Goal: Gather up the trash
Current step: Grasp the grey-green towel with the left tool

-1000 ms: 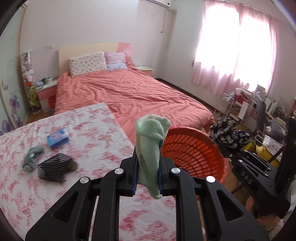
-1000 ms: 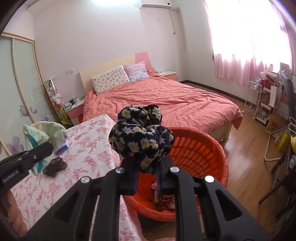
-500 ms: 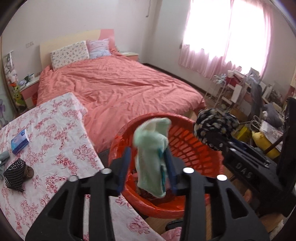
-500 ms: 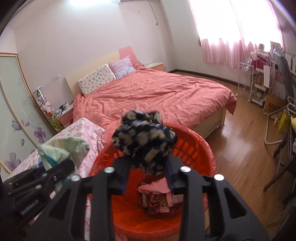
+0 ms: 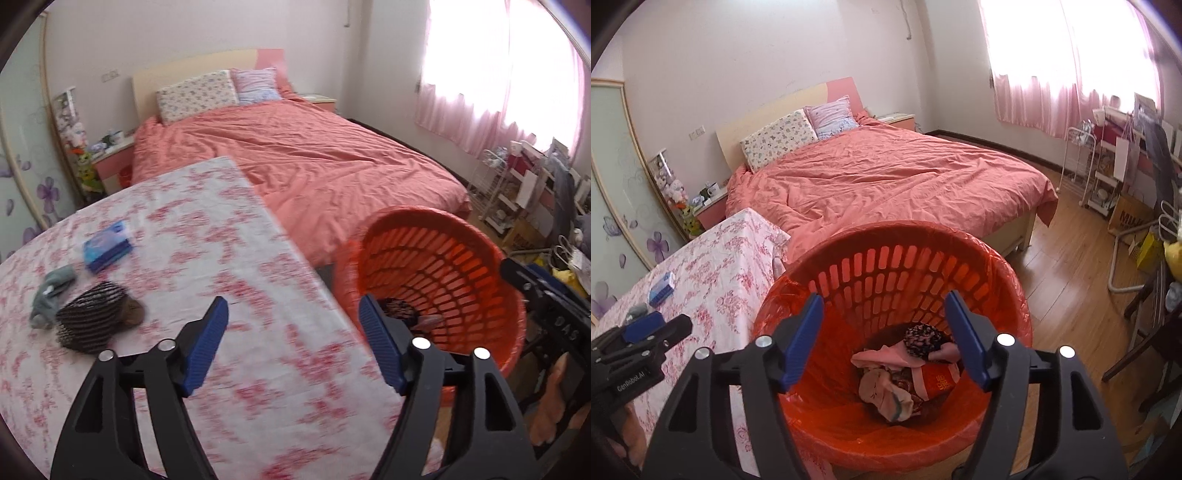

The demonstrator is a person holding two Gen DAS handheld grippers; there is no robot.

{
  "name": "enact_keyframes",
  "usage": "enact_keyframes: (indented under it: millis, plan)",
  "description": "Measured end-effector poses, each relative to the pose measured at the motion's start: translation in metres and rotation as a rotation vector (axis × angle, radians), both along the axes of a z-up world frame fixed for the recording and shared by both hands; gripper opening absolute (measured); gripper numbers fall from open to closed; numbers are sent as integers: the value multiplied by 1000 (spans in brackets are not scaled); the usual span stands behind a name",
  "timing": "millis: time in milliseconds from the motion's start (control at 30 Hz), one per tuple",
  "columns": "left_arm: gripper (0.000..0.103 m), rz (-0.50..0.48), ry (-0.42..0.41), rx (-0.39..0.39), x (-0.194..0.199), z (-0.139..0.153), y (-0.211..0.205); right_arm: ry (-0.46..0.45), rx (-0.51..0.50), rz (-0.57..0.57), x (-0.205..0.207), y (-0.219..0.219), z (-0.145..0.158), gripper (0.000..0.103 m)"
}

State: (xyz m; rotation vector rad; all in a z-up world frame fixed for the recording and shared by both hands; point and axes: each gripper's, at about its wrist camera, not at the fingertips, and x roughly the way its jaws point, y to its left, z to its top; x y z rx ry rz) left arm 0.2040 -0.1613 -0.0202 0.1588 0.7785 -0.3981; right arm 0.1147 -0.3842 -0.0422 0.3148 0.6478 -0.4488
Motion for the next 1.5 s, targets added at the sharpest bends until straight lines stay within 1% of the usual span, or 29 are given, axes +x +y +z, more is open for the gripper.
enact_keyframes:
  millis: [200,333,433,500,567,633,733,833,900,933,967,1000,1033,1100,1133,1233,1300,1400,1467,1500]
  plan:
    - [75,128,2,35,14,-4,72,23,-49,61,9,38,7,72]
    - [75,263,-2,52,32,-8,130,43,-62,119,20,67,5,73]
    - [75,378,-11,46,50,-9,177,53,-68,166,29,90,2,73]
    - [75,442,-9,36,62,-10,201,62,-58,201,36,105,-2,73]
    - [75,482,2,24,73,-14,216,70,-50,225,41,114,-6,73]
    - [75,488,26,4,86,-19,225,80,-42,248,48,125,-10,73]
    - [74,479,53,-11,102,-26,226,94,-38,279,57,140,-14,73]
    - [71,462,60,-9,113,-31,226,103,-36,304,63,150,-15,73]
    - [66,441,80,-11,121,-36,225,107,-35,317,67,156,-16,73]
    - [59,434,88,8,126,-39,223,109,-34,322,69,159,-16,73]
    - [49,436,94,32,131,-43,224,112,-31,329,71,163,-16,73]
    - [43,441,103,50,136,-46,225,114,-29,336,73,166,-16,73]
    - [31,446,114,50,137,-49,228,114,-27,342,74,169,-16,73]
    - [21,463,122,31,136,-49,238,115,-23,360,77,176,-16,73]
    - [19,470,129,29,132,-48,247,113,-22,372,78,180,-16,73]
    - [18,492,114,63,113,-44,268,109,-14,409,84,196,-15,73]
    - [18,497,111,73,95,-43,285,110,1,436,89,209,-16,71]
    - [19,528,109,106,65,-46,314,118,31,493,101,236,-18,65]
    - [20,541,111,117,53,-49,325,124,38,524,109,252,-19,60]
    - [20,546,98,117,47,-50,331,128,43,545,115,264,-19,56]
